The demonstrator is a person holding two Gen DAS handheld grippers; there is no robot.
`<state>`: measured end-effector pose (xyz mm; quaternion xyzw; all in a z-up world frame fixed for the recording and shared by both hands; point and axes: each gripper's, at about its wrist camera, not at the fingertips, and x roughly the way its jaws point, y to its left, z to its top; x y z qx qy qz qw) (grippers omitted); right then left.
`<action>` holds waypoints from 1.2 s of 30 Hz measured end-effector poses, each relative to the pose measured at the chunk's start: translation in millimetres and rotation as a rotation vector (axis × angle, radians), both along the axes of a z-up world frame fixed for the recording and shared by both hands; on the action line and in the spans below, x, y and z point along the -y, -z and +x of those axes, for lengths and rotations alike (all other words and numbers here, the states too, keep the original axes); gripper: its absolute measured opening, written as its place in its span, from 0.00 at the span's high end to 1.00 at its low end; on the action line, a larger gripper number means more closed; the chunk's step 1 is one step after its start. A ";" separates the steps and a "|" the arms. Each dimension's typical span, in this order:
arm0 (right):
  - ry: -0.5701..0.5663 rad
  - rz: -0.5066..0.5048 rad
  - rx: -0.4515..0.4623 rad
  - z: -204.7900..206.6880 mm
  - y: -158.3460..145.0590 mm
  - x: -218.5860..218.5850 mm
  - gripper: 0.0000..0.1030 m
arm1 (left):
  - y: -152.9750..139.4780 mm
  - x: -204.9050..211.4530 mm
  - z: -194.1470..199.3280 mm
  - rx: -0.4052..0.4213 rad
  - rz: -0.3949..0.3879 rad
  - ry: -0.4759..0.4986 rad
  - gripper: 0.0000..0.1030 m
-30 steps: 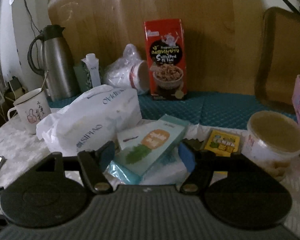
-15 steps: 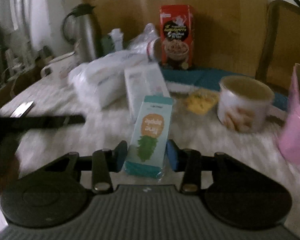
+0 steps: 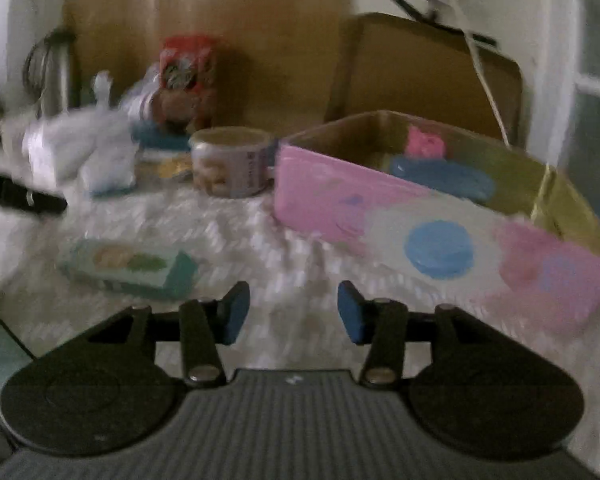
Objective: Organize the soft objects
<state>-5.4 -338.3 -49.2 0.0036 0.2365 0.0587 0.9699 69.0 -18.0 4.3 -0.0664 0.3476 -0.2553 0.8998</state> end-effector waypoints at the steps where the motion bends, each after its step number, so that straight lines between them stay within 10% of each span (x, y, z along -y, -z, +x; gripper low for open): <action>1: -0.022 0.038 0.008 -3.3 -0.7 3.7 0.50 | -1.1 7.9 0.2 -0.013 -0.012 0.029 0.14; 15: -0.379 -0.068 -0.014 28.2 5.1 -53.4 0.29 | 1.6 44.9 -7.0 -0.182 -0.059 0.141 0.20; 27: -0.237 0.028 0.016 -18.0 9.5 -33.8 0.70 | 1.8 90.9 1.5 -0.147 -0.034 0.229 0.20; 31: -0.153 0.030 0.070 -31.3 1.8 -22.6 0.98 | -1.6 118.4 -6.1 -0.124 -0.032 0.308 0.35; 36: -0.132 0.032 0.065 -24.1 -5.8 -12.0 0.93 | -19.3 158.5 -9.1 -0.095 -0.023 0.411 0.33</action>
